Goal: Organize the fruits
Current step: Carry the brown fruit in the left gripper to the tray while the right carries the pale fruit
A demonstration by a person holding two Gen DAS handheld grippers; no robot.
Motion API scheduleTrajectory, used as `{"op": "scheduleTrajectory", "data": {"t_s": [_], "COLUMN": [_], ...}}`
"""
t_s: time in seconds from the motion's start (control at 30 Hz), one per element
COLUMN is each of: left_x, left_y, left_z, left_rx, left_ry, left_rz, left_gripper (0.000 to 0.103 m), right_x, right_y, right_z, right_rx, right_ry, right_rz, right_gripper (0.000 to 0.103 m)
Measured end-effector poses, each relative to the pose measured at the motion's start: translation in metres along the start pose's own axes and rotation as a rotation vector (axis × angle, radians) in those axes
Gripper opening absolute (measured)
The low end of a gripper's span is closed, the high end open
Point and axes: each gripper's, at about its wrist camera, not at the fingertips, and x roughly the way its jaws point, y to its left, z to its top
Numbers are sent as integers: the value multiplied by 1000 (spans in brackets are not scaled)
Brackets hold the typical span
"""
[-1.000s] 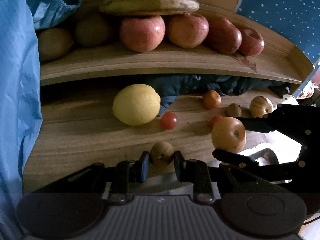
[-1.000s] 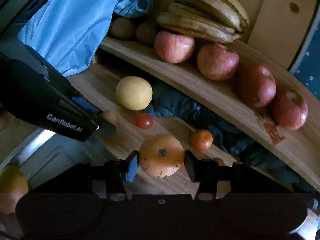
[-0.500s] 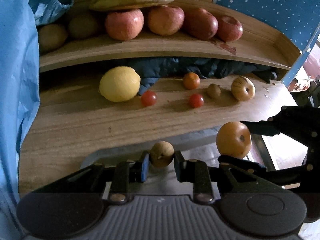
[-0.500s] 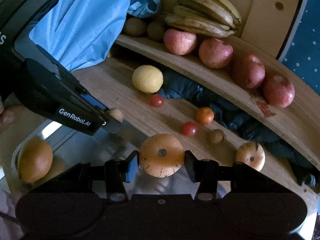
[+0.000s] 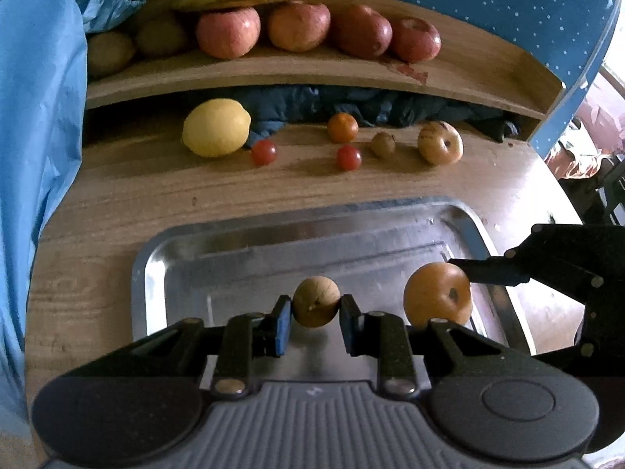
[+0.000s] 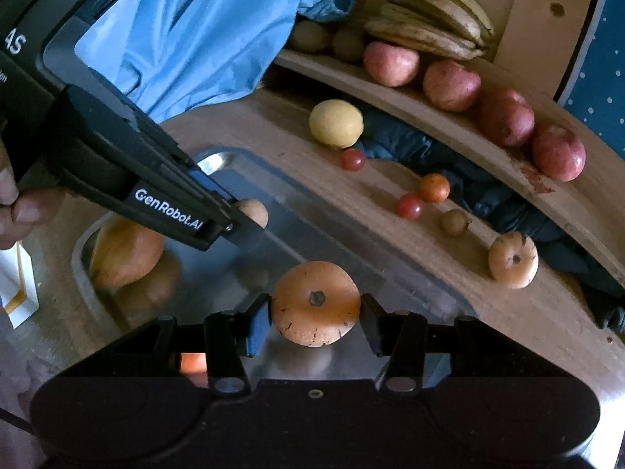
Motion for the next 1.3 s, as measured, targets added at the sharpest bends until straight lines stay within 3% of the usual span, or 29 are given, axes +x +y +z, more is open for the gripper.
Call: {"op": "scheduleTrajectory", "data": {"t_s": [0.57, 1.3], "left_x": [-13, -12], "left_y": [-18, -18], "left_z": [-30, -38], "left_rx": [-2, -14], "left_ry": [18, 68], "left_rz": [40, 95], "left_gripper": [29, 29], "right_x": [-18, -16], "right_y": [22, 26], "right_z": [-38, -41], "right_rx": [-15, -27], "right_ry": [32, 43], "right_rz": [48, 76], "right_gripper": [50, 51]}}
